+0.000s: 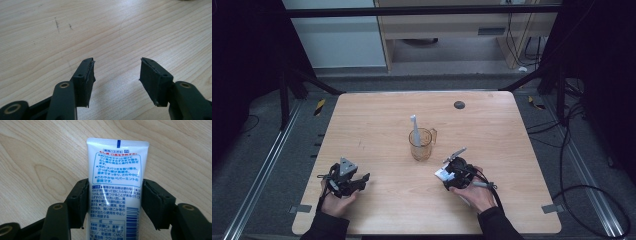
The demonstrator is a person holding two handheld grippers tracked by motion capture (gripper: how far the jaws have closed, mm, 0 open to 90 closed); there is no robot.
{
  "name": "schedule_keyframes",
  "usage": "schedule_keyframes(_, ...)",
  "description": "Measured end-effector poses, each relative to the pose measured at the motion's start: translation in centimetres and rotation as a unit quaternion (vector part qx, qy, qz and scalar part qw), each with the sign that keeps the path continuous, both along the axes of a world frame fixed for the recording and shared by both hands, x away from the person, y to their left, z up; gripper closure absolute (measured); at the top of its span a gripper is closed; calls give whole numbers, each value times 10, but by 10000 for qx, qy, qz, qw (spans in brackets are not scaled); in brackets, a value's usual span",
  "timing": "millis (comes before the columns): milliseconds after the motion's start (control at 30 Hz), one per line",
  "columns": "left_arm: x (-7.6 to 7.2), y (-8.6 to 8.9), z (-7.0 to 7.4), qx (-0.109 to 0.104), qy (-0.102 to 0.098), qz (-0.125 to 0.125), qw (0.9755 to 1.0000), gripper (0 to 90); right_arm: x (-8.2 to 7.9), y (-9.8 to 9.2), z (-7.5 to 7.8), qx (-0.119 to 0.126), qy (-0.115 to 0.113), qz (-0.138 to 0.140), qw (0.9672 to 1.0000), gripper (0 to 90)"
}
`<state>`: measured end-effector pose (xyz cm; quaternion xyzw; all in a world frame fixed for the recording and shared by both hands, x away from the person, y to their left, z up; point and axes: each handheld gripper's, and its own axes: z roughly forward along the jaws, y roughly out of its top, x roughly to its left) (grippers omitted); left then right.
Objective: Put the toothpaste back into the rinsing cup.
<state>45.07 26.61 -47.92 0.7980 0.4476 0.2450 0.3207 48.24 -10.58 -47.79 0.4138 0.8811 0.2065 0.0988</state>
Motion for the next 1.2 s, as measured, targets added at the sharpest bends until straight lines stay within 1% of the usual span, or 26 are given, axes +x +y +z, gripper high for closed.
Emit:
schedule_keyframes(200, 0, 0, 0, 1, 0, -2, 10000, 445, 0, 1, 3, -43, 17, -33, 10000, 492)
schedule_keyframes(233, 0, 0, 0, 2, 0, -1, 10000, 444, -1, 1, 3, -7, 58, -113, 9999, 512)
schedule_keyframes(267, 0, 0, 0, -1, 2, 1, 10000, 444, 0, 0, 4, 14, 56, -88, 9999, 528)
schedule_keyframes(467, 0, 0, 0, -2, 7, 0, 10000, 445, -1, -5, 10, 175, 109, -148, 9997, 649)
schedule_keyframes(533, 0, 0, 0, 2, 8, -5, 10000, 445, -1, -5, 12, 216, 129, -172, 9995, 665)
schedule_keyframes(667, 0, 0, 0, -9, 9, 1, 10000, 445, -2, -7, 14, 250, 133, -119, 9995, 678)
schedule_keyframes(767, 0, 0, 0, -11, 5, 0, 10000, 446, -3, -8, 18, 359, 121, -130, 9992, 681)
schedule_keyframes(833, 0, 0, 0, -4, 0, -2, 10000, 446, -4, -9, 21, 445, 70, -140, 9989, 682)
schedule_keyframes(900, 0, 0, 0, -8, 2, 1, 10000, 445, -5, -11, 26, 559, -29, -133, 9983, 683)
schedule_keyframes(967, 0, 0, 0, -12, 5, 5, 10000, 445, -6, -13, 31, 722, -141, -159, 9972, 684)
schedule_keyframes(1033, 0, 0, 0, -6, 2, 5, 10000, 445, -6, -16, 36, 910, -317, -160, 9952, 686)
schedule_keyframes(1067, 0, 0, 0, 0, -3, 6, 10000, 446, -7, -17, 38, 970, -361, -171, 9945, 686)
schedule_keyframes(1167, 0, 0, 1, 4, -10, 6, 10000, 446, -9, -19, 44, 1194, -563, -211, 9910, 688)
schedule_keyframes(1200, 0, 0, 1, 2, -9, 4, 10000, 446, -9, -20, 46, 1278, -670, -188, 9894, 689)
